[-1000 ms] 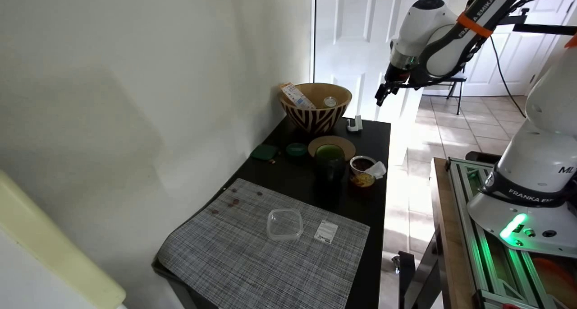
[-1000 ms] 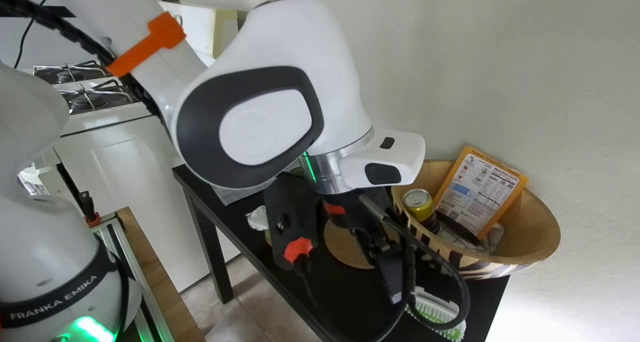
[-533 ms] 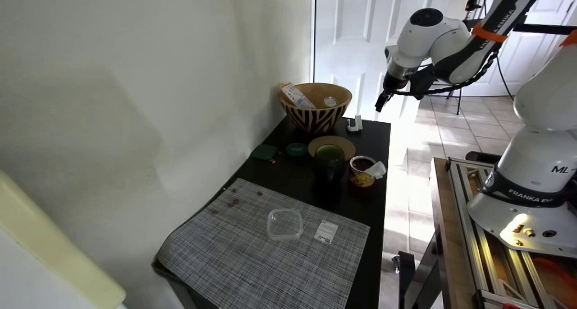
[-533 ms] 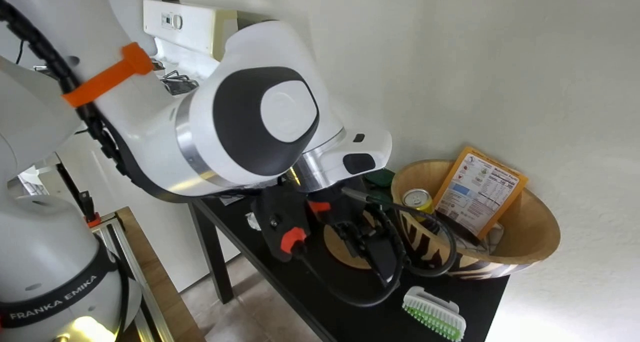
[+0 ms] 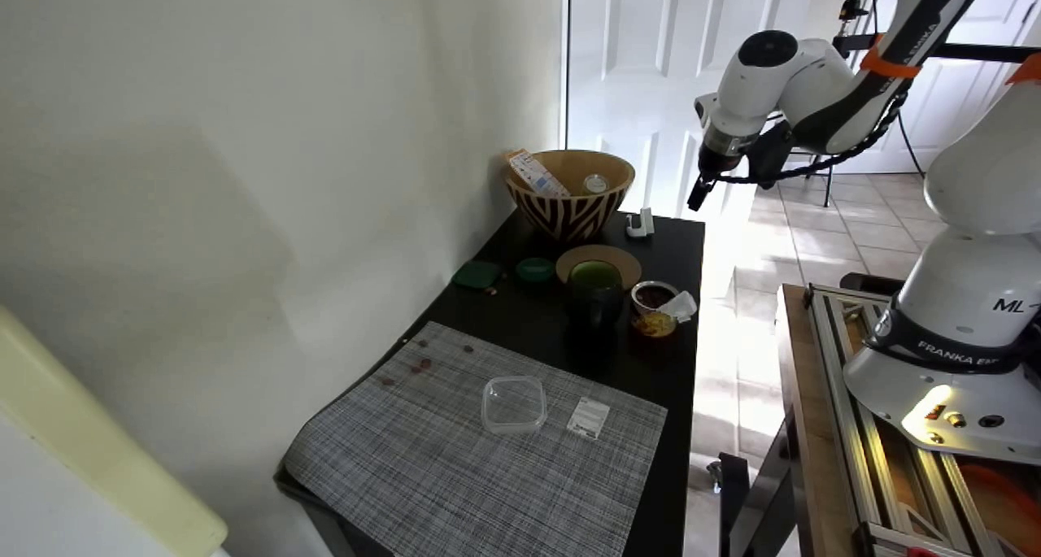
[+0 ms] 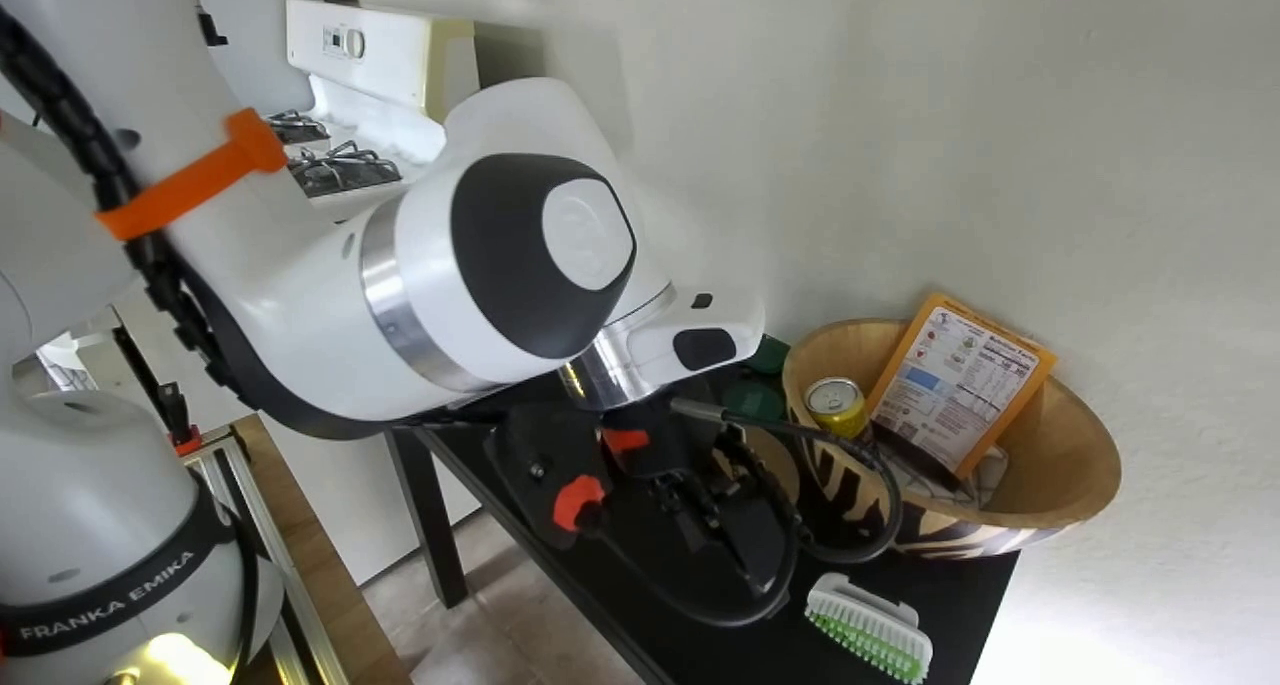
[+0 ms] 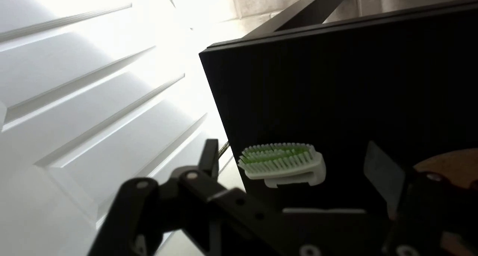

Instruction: Put the brush in the brown bowl

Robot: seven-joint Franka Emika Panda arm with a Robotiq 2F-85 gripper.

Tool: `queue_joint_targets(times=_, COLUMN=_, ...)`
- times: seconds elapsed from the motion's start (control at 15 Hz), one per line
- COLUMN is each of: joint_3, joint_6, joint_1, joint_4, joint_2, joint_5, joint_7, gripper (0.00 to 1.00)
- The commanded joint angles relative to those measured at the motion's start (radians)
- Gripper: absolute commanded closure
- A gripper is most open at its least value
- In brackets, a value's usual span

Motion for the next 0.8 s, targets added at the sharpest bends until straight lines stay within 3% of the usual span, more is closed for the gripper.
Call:
queue_joint_targets(times=0.0, joint_3=-0.003, joint_6=0.069, joint_1=-0.008, joint_4=0.082, joint_2=0.084, joint_5=-0.235, joint_7=0.157, gripper=0.0)
queue_joint_targets(times=0.4, joint_3=0.005, joint_6=0.101, joint_1=0.011, joint_4=0.203, joint_2=0.246, joint_5=-0.424, joint_7=0.317, gripper=0.0)
queue_joint_targets(times=0.73, joint_3=0.042, joint_6=0.066, joint_1=-0.005, joint_4=0.312, joint_2=0.363, joint_5=-0.43, joint_7=0.396, gripper=0.0)
